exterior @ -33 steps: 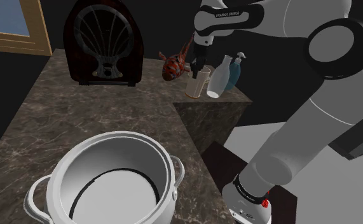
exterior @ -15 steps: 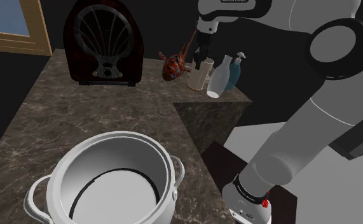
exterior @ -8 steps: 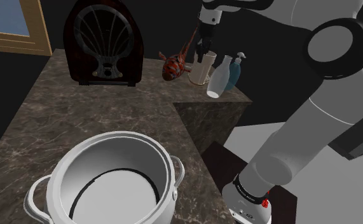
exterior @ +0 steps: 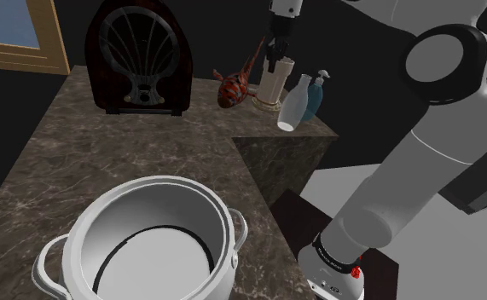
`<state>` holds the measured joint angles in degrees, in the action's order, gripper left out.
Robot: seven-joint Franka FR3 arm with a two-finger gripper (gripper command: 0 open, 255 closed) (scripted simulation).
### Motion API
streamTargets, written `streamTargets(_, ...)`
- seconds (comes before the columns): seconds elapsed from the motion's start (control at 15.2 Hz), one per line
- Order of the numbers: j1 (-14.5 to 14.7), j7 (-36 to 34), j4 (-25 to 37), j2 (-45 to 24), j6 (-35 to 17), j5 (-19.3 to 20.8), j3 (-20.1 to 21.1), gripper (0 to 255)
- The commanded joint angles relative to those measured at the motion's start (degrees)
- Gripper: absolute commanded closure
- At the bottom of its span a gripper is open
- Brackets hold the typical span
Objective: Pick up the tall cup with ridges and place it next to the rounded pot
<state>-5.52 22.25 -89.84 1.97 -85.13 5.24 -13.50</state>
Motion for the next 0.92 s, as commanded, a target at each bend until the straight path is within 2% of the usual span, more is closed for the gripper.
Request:
streamTargets(0.0, 0.0, 0.2, 2.1, -0.4, 1.7, -0.1, 0.0, 255)
streamTargets(0.86, -0.7, 2.1, 20.0, -6.2, 13.8, -1.2, -0.6, 255)
